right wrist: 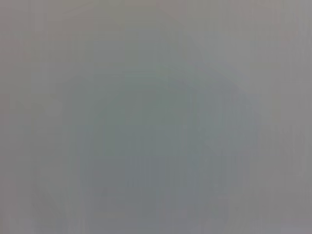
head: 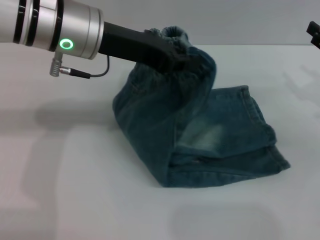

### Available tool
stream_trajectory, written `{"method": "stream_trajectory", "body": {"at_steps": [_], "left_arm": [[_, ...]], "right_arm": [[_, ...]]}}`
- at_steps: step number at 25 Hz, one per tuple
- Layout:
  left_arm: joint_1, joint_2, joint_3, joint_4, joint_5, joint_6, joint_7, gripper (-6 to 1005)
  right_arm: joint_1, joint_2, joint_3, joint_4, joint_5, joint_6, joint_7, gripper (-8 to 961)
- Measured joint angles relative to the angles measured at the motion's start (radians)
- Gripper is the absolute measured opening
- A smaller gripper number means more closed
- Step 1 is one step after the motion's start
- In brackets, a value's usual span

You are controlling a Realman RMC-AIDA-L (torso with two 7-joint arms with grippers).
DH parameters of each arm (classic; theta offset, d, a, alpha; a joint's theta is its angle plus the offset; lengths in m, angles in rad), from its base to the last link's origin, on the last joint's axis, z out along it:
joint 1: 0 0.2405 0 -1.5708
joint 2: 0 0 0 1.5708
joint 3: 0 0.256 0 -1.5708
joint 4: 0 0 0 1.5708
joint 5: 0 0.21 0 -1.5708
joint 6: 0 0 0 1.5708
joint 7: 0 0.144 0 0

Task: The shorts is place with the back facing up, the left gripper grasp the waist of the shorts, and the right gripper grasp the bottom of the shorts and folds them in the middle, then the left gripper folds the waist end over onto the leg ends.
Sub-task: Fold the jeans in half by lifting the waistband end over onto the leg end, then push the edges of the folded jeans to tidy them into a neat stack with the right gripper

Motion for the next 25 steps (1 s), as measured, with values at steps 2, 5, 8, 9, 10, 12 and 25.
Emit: {"method": "stream_trajectory", "body": {"at_steps": [2,5,8,9,10,12,25], "left_arm": [[0.005,0.000,0.010,-0.001,-0.039,-0.002,0.019,47],[0.013,-0.001,0.022,-0.009,-0.104,-0.010,0.059,55],[0.013,0.000,0.022,-0.023,-0.147,-0.011,0.082,161],[0.013,0.001,0.021,-0.025,-0.152,-0.011,0.085,196],[0.013,0.002,0.019,-0.027,-0.157,-0.012,0.089,231],[0.013,0.003,0.016,-0.027,-0.157,-0.011,0.089,297],[0.089,0.002,-0.046,-0.034,-0.244,-0.117,0.223,739]], "right_arm": [[0.007,-0.001,0.000,0.012,0.000,0.005,-0.005,617],[0.015,-0.002,0.003,0.022,0.001,0.013,-0.012,616],[0.024,-0.001,0.008,0.035,0.001,0.017,-0.024,616],[0.025,0.000,0.010,0.038,0.001,0.017,-0.027,616],[0.027,0.000,0.011,0.040,0.001,0.017,-0.030,615],[0.030,0.000,0.011,0.048,0.002,0.018,-0.035,615],[0.047,-0.007,-0.001,0.041,-0.005,0.021,0.054,616]]}}
